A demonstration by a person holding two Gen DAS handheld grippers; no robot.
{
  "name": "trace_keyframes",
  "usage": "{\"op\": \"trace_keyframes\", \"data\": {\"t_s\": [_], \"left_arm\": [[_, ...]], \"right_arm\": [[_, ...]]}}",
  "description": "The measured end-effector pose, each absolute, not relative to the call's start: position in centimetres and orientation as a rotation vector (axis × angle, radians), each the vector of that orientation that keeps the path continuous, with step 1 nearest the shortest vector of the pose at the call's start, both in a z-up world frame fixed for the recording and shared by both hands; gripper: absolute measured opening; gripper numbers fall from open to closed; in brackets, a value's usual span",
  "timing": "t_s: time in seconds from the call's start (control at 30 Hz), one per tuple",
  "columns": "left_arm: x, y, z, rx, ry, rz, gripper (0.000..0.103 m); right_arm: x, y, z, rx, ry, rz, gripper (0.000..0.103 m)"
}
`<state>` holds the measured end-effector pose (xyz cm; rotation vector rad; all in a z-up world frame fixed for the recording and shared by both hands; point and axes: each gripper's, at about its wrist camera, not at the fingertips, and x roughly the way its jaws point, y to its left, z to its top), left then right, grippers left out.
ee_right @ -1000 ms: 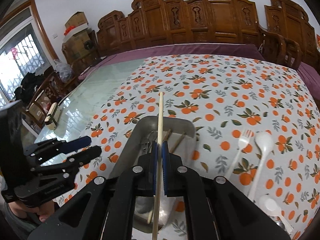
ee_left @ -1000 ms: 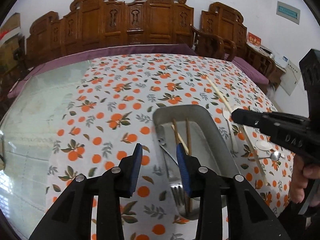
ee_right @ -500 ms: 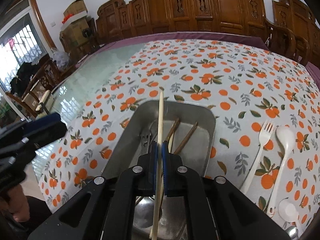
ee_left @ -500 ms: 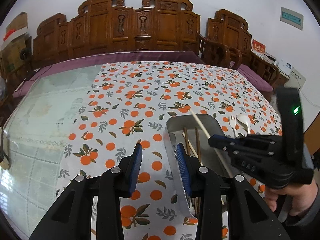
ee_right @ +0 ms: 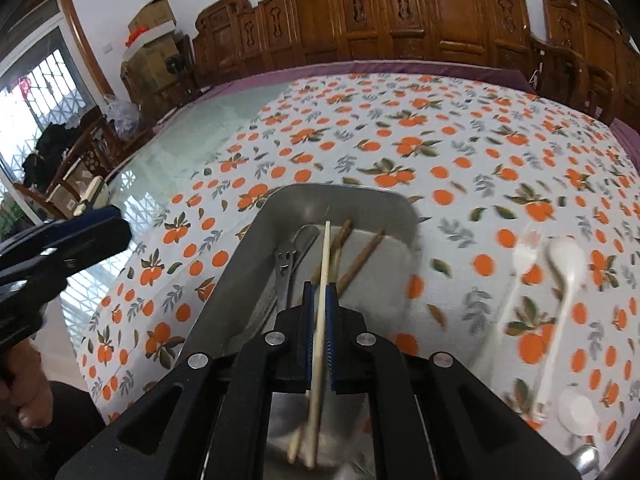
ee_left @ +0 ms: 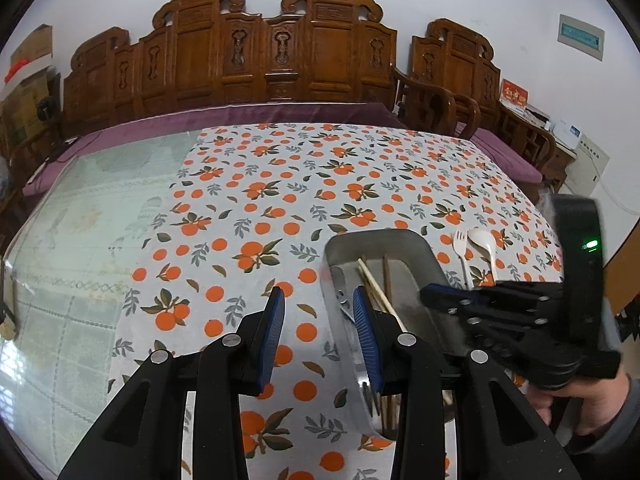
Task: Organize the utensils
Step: 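Lower the chopstick into the tray and open the right gripper, then grasp the metal knife beside the white spoon with the right gripper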
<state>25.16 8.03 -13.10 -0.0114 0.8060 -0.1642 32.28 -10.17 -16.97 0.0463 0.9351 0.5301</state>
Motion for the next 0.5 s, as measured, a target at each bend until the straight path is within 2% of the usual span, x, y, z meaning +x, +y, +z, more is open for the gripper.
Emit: {"op": "trace_keyframes", "data": {"t_s": [0.1, 0.17, 0.3, 0.5], "left_arm": [[24.9, 6.8, -13.0, -0.008, 0.8, -0.183, 0.047], [24.7, 5.7, -13.1, 0.001, 0.801, -0.203, 0.047], [24.4, 3.5, -13.4, 0.013, 0.804, -0.241, 0.052], [23.8, 0.4, -13.9, 0.025, 0.805, -0.288, 0.052]], "right_arm": [[30.6, -13.3, -15.1, 0.026, 0.887, 0.52, 0.007], [29.4, -15.6, -14.2, -0.011, 0.861, 0.501, 0.008], [27.2, -21.2, -13.7, -0.105, 0.858, 0.445, 0.028], [25.8, -27.1, -15.9, -0.173, 0.95, 0.395, 0.034]]}}
